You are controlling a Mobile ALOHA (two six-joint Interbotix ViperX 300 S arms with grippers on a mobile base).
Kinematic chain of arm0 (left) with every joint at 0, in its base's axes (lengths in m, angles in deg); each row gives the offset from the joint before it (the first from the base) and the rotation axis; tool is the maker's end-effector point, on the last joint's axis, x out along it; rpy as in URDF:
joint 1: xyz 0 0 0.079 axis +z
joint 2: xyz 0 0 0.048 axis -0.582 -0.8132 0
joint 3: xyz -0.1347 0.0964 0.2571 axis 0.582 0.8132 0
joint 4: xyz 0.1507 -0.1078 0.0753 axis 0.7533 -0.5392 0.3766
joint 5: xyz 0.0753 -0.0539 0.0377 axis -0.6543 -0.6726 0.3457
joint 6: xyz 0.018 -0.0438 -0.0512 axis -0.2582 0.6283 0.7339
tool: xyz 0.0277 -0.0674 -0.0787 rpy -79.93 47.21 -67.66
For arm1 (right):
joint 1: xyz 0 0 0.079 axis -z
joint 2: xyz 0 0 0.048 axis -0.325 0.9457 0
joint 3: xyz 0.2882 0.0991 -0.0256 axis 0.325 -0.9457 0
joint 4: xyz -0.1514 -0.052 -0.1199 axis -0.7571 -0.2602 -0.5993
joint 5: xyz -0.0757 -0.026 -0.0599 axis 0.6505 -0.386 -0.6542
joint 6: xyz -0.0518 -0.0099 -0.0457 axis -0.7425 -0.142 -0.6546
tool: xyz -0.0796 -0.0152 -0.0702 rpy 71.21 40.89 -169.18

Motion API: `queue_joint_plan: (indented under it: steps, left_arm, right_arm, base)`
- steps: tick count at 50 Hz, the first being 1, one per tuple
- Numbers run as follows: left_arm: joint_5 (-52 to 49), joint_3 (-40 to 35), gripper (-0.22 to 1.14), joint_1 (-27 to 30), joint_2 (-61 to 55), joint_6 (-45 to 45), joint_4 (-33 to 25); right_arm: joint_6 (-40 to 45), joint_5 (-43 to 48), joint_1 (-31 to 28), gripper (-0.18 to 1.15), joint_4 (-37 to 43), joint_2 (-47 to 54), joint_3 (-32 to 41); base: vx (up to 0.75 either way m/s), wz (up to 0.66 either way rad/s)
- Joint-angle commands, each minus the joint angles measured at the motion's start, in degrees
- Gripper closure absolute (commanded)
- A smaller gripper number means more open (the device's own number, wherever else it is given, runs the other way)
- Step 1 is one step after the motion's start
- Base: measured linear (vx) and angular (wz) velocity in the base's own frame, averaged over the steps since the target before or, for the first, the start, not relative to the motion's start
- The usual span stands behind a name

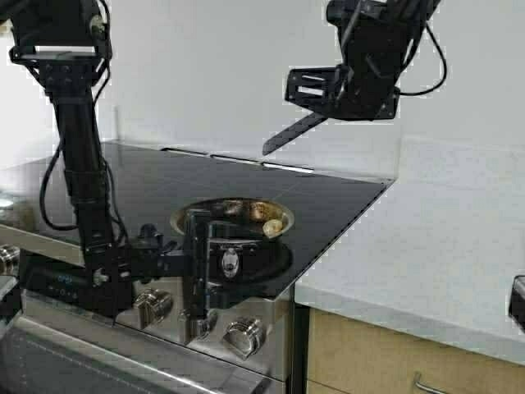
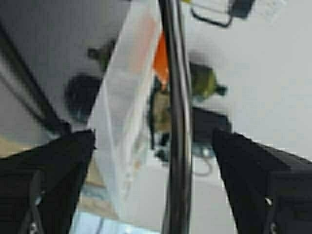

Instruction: Add oil to the pan and cook the shrimp and serve it

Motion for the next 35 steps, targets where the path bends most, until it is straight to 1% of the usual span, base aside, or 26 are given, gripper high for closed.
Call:
queue_joint_plan:
  steps: [1,14,28,35]
  left_arm:
    - [0.26,3.52,-0.11,2.81,4.39,-2.46,0.18]
    - [0.18,11.34,-0.11,9.58,7.21,-7.91,1.93]
    - [0.26,18.54,-0.1,12.39,13.1,-15.82,2.55]
    - [0.18,21.88,-0.09,15.03,16.26,-18.28,2.55]
  right_arm:
    - [0.09,0.97,-0.09,0.89,-0.18,-2.9,0.26]
    - [0.18,0.97,-0.09,0.89,-0.18,-2.9,0.26]
    - [-0.09,1.14,-0.09,0.89,-0.18,-2.99,-0.18]
    - [-0.18,0.62,-0.09,0.89,-0.09,-3.25,-0.53]
  base:
    - [0.0,0.0]
    - [0.0,0.0]
    - [0.0,0.0]
    - [0.0,0.0]
